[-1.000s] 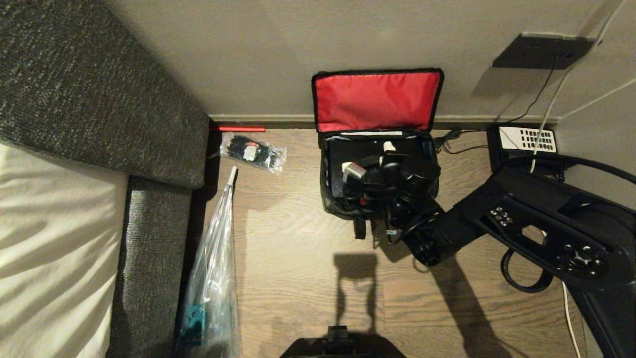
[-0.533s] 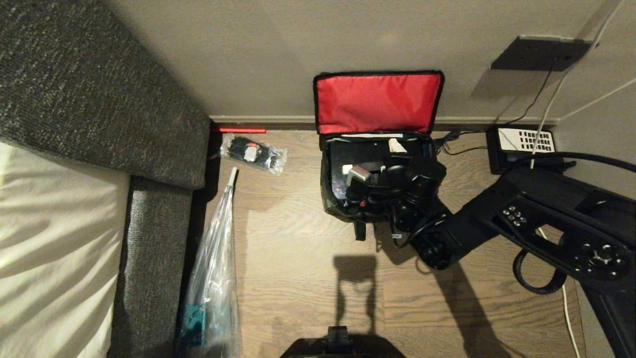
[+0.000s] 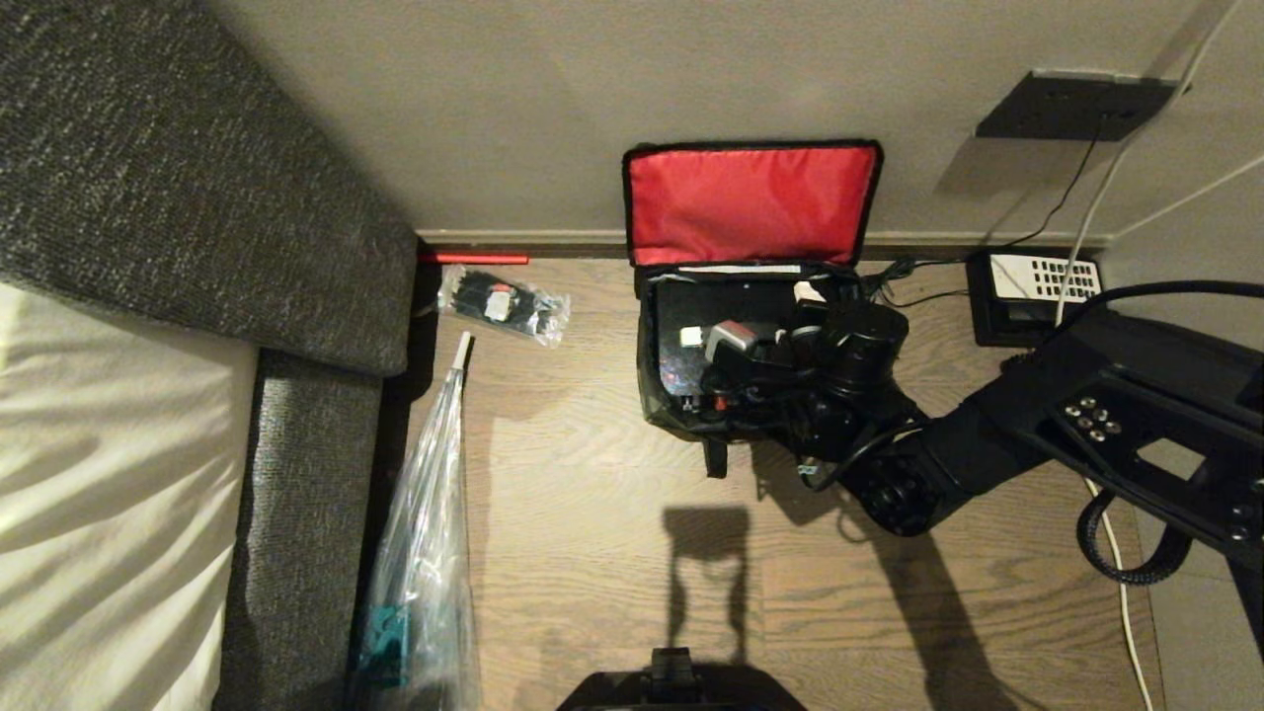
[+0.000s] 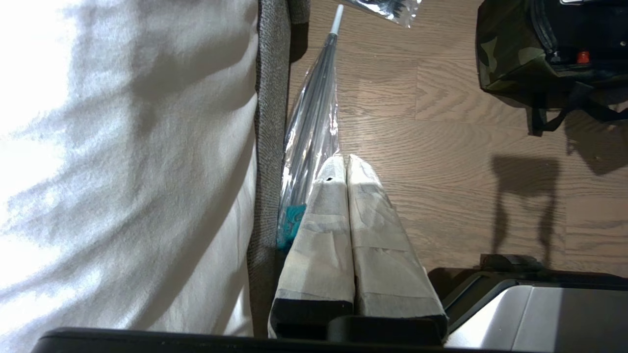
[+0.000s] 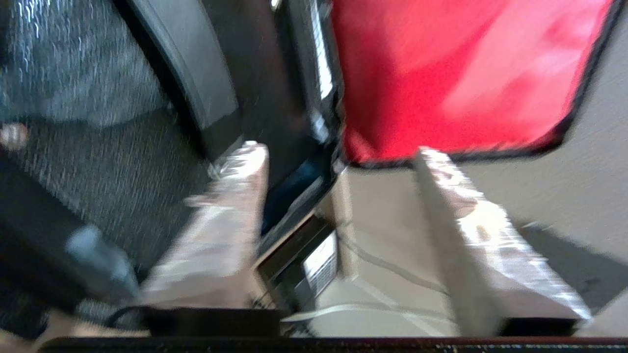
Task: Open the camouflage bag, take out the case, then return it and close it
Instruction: Place the black box back, then close the top of the storage box
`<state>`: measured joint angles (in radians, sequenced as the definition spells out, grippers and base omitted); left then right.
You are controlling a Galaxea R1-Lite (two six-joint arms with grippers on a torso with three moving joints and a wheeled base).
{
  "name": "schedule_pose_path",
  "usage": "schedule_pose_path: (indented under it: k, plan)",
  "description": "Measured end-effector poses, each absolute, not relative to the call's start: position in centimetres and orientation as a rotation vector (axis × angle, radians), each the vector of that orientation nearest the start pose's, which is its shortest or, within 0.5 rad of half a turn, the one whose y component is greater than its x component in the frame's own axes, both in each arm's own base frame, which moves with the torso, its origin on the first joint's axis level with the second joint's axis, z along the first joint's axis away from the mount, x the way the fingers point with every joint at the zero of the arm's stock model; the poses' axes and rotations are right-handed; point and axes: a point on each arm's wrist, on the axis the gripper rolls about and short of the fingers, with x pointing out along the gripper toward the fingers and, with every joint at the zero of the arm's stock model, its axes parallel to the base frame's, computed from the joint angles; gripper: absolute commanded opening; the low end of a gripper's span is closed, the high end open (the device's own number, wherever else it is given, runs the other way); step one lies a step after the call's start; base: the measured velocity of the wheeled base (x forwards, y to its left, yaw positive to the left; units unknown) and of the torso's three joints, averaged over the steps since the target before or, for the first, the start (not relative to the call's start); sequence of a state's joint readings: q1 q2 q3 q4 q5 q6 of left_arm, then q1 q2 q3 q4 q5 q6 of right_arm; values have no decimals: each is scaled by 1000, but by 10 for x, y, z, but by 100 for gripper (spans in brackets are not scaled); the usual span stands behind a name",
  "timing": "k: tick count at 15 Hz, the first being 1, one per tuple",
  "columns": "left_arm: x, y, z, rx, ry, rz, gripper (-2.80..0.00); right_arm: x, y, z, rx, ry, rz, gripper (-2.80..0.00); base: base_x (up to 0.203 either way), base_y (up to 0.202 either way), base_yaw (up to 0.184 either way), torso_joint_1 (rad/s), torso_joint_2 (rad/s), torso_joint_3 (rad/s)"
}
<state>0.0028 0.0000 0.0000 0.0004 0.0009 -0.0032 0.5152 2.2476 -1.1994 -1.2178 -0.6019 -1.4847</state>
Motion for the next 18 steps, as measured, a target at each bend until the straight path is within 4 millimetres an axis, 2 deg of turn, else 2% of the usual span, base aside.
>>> schedule_pose_path:
  k: [3,6,9,12,14,16,18]
  plan:
    - [-23,0,75,-3,1,3,-280,388,188,145,-1282,60,-189,-280,0,0,0,0,0,0]
    - [-23,0,75,-3,0,4,-280,387,170,151,-1062,151,-120,-280,0,0,0,0,0,0]
    - [-23,0,75,-3,1,4,-280,384,144,158,-729,293,1,-280,0,0,0,0,0,0]
    - [-23,0,75,-4,0,4,-280,375,116,171,-288,416,44,-280,0,0,0,0,0,0]
    - [-23,0,75,-3,1,4,-280,363,99,175,18,472,141,-280,0,0,0,0,0,0]
    - [-23,0,75,-3,0,4,-280,353,84,178,190,503,198,-280,0,0,0,0,0,0]
    - [-23,0,75,-3,1,5,-280,347,75,188,266,482,238,-280,0,0,0,0,0,0]
